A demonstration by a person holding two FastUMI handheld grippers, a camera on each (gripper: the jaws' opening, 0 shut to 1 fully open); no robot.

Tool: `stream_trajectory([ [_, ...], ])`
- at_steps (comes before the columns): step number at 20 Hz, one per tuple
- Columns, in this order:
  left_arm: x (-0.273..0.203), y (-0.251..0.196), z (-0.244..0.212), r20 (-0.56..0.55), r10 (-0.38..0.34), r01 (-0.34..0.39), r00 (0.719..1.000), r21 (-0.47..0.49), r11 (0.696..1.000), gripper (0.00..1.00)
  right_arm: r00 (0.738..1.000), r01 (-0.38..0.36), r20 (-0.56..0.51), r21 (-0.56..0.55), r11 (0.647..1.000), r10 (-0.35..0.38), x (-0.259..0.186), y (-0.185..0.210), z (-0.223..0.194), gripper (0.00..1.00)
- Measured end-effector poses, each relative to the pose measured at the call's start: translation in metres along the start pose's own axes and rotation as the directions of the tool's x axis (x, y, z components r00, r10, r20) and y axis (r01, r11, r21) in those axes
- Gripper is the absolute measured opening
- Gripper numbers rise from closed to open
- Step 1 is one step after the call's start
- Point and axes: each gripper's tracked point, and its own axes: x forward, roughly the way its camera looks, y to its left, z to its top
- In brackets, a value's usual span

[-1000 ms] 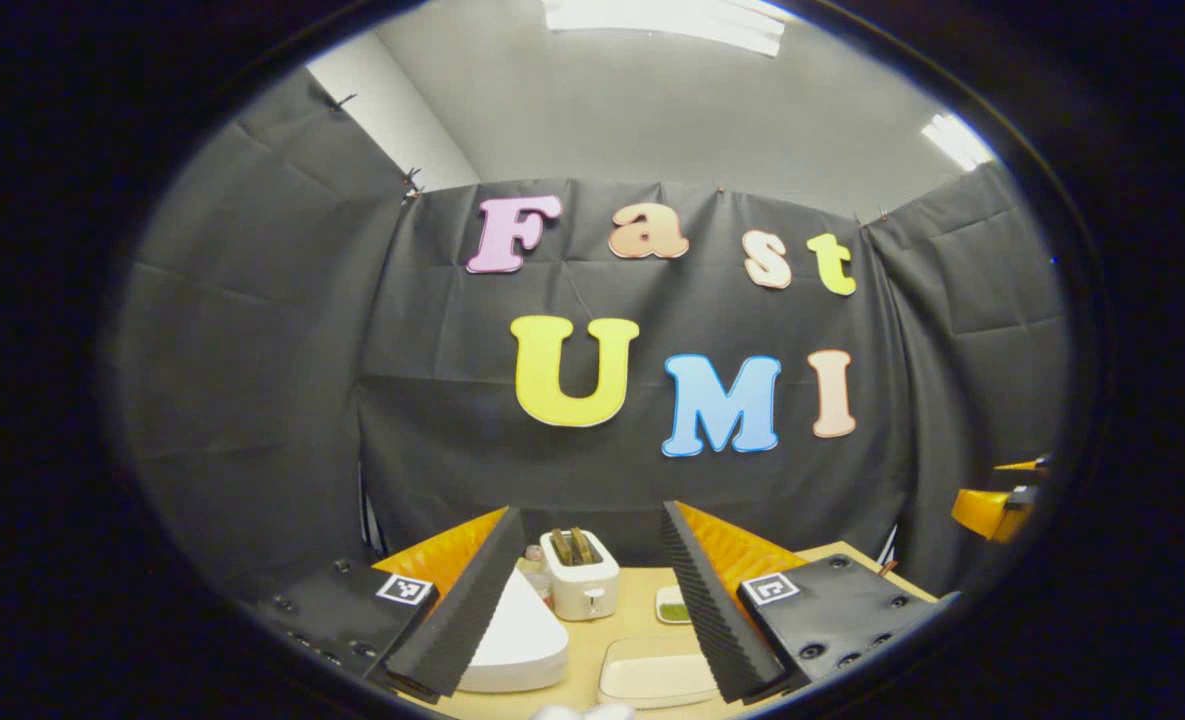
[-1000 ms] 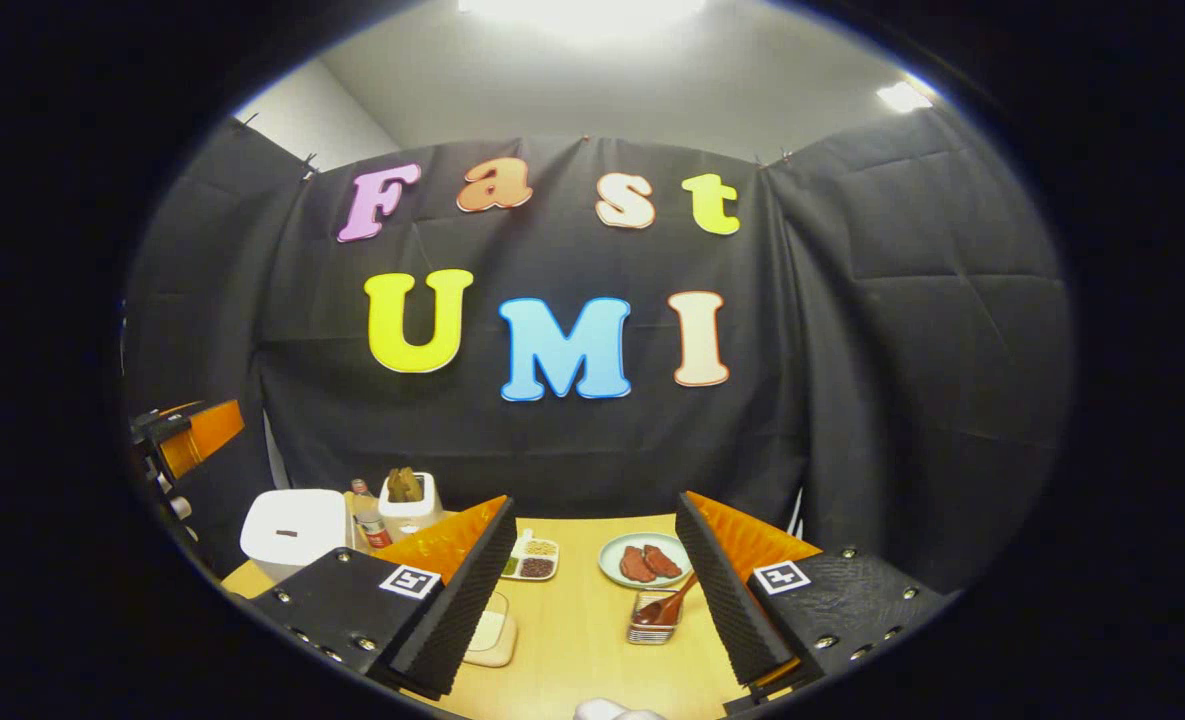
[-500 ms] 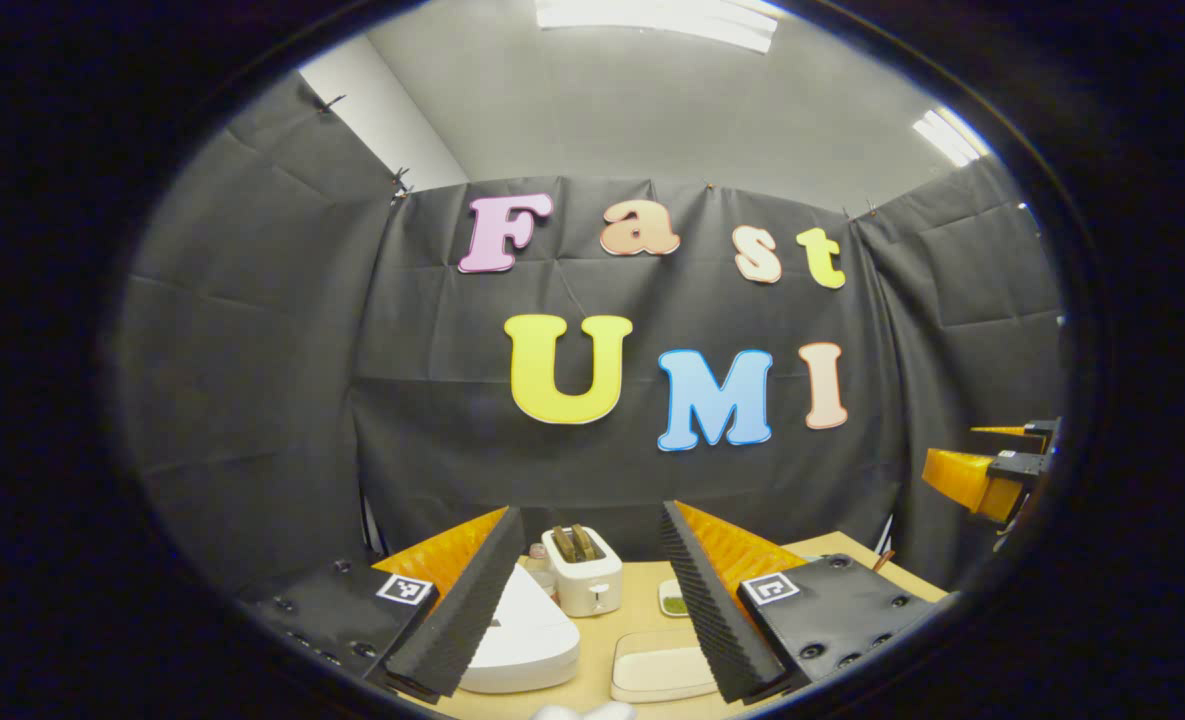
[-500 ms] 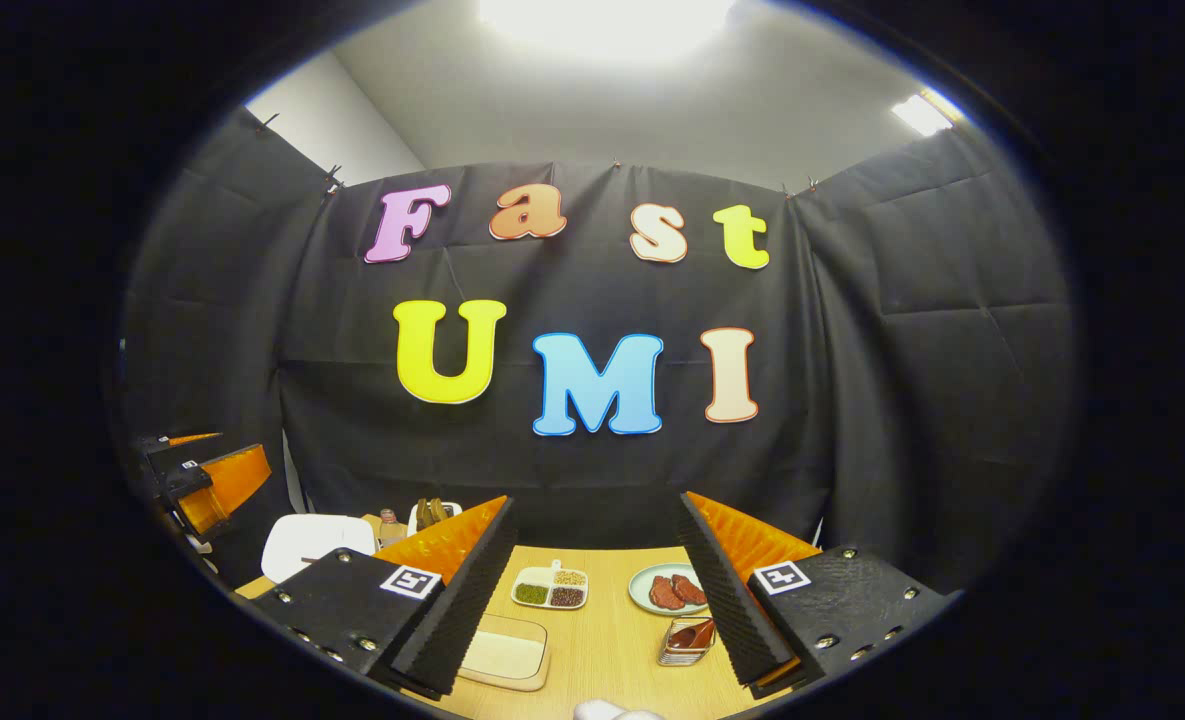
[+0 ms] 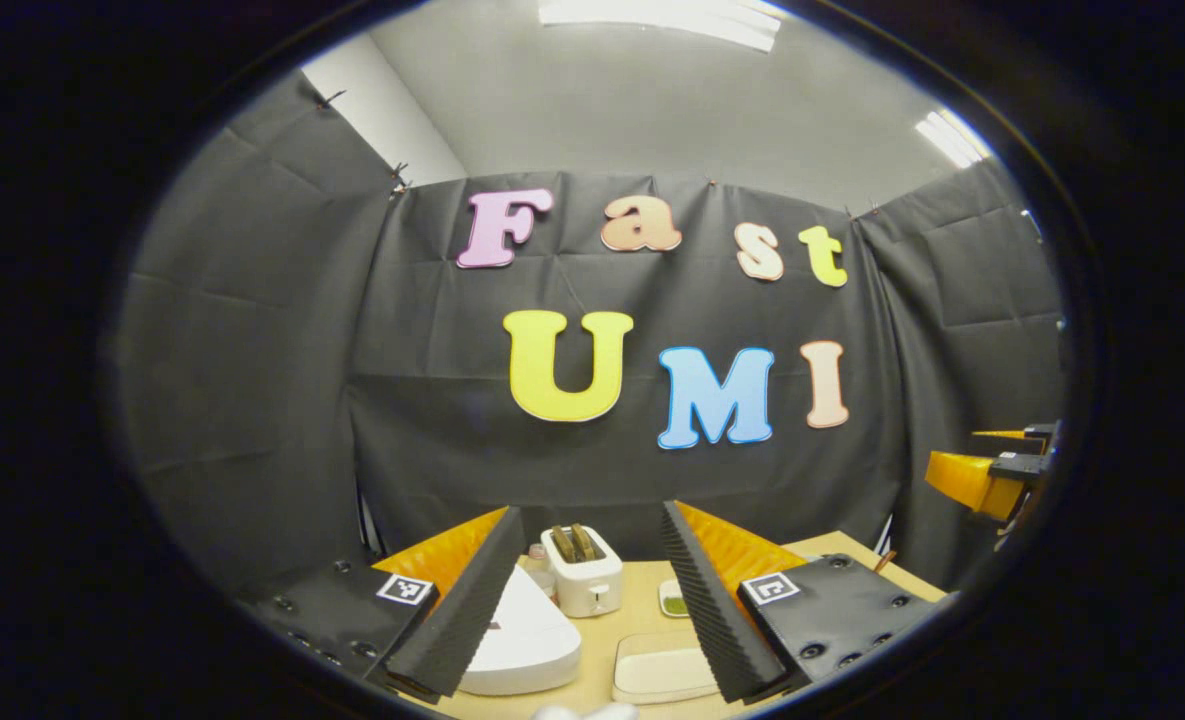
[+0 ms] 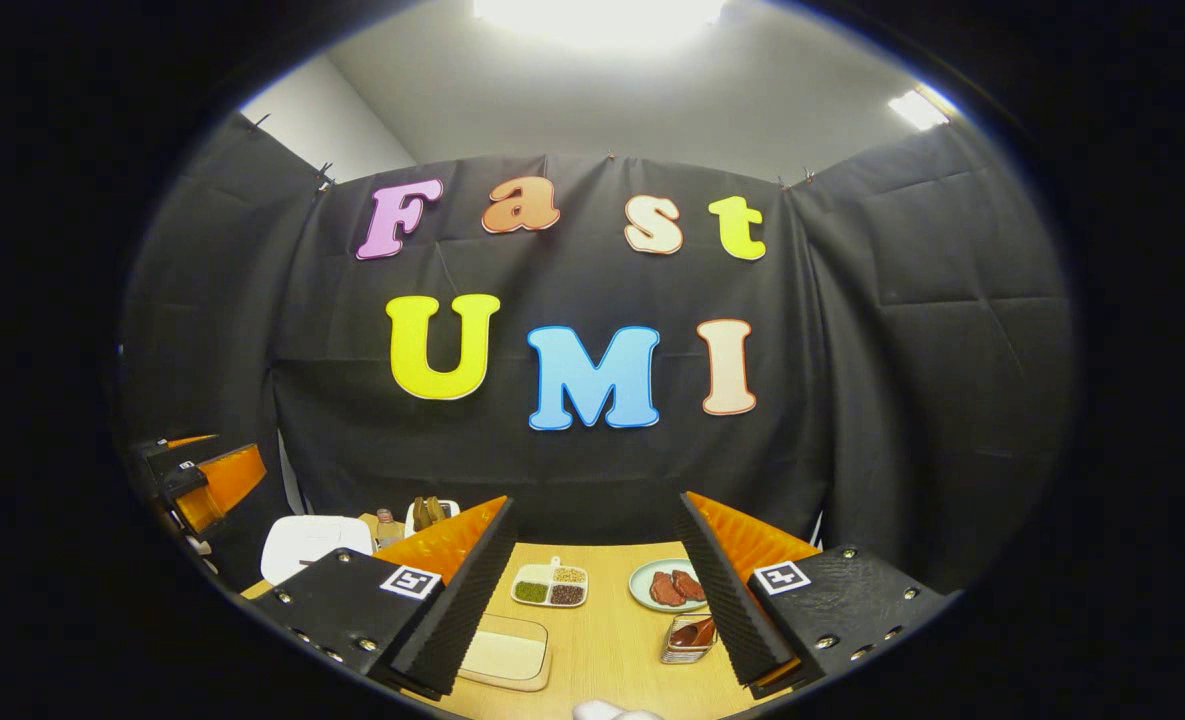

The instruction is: Close the left gripper, press the button to open the rice cooker; take a wooden spoon from the chopstick holder with the right hand, scoop a spoonful of rice and pour it into the rice cooker, then put the wooden spoon back into the chopstick holder.

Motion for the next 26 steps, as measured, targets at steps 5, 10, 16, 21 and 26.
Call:
stream_trajectory([
  [5,0.005,-0.001,-0.005,-0.009,0.003,-0.003,1.000,0.006,1.000,1.00,1.000,0.000,-0.017,0.007,1.000,0.000,0.003,-0.004,-0.004,0.98],
  [10,0.000,0.014,-0.015,-0.038,0.045,-0.046,0.998,-0.024,0.999,0.14,1.000,-0.004,-0.023,0.037,0.999,0.005,0.001,-0.009,-0.006,0.98],
  [16,0.045,0.044,-0.060,-0.103,0.128,-0.127,0.986,0.019,0.992,0.08,0.998,0.003,-0.067,0.021,1.000,-0.002,0.002,-0.018,-0.016,0.98],
  [21,0.074,0.092,-0.143,-0.259,0.248,-0.249,0.934,0.027,0.968,0.08,0.996,0.023,-0.091,-0.024,0.999,-0.025,-0.001,-0.033,-0.023,0.98],
  [26,0.101,0.126,-0.223,-0.411,0.322,-0.335,0.853,0.042,0.941,0.09,0.987,0.061,-0.145,-0.022,0.998,-0.064,-0.003,-0.051,-0.038,0.98],
])
